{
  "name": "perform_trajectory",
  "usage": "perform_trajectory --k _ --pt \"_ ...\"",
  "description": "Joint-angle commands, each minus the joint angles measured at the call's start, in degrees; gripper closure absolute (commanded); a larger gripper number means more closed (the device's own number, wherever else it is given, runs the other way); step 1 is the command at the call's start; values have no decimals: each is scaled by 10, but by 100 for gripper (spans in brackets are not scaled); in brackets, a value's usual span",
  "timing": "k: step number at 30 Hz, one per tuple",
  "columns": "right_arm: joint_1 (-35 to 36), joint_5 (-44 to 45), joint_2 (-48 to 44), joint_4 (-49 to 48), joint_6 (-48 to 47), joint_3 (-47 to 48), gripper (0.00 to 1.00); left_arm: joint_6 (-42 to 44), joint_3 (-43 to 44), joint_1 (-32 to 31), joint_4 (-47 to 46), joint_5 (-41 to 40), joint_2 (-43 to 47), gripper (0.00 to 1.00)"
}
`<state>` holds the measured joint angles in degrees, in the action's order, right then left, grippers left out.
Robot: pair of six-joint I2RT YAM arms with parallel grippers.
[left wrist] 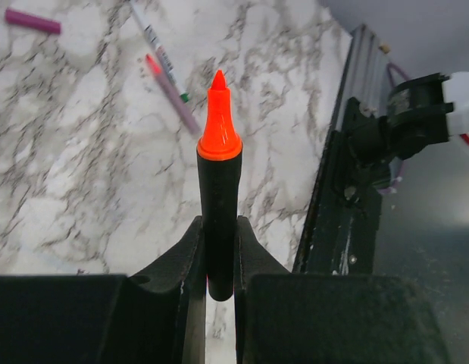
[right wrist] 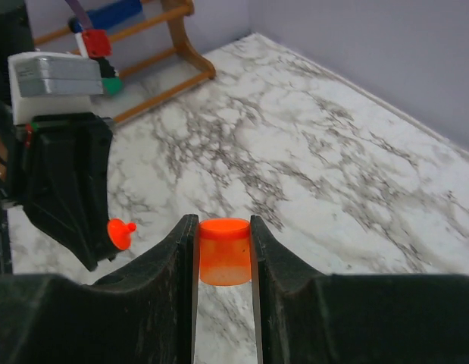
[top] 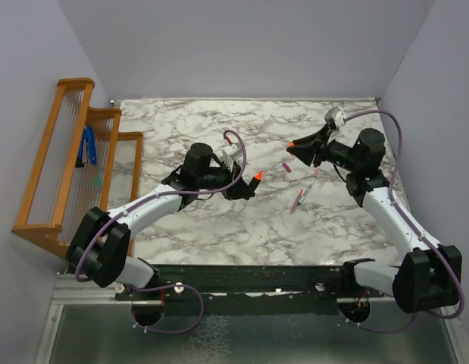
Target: Insert the pens into the pen caps
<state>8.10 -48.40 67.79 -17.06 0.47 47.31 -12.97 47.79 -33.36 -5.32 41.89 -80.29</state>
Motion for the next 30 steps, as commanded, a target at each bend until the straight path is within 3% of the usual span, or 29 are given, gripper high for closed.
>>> perform_trajectory --k 1,8,14,18,25,30 --pt "11 -70 -12 -158 167 -8 100 -85 2 -1 -150 106 -22 100" --pt "41 154 -30 73 259 108 100 -55 18 -11 -143 -77 2 100" --pt "75 309 -79 76 332 98 100 16 60 -97 -86 -371 -5 100" --pt "126 436 -74 119 337 115 100 10 81 -141 -87 -492 -31 100" --pt "246 613 -38 137 312 136 100 -17 102 -160 -117 -560 -40 100" --pt "265 642 -22 117 306 134 100 -16 118 -160 -123 -543 -37 100"
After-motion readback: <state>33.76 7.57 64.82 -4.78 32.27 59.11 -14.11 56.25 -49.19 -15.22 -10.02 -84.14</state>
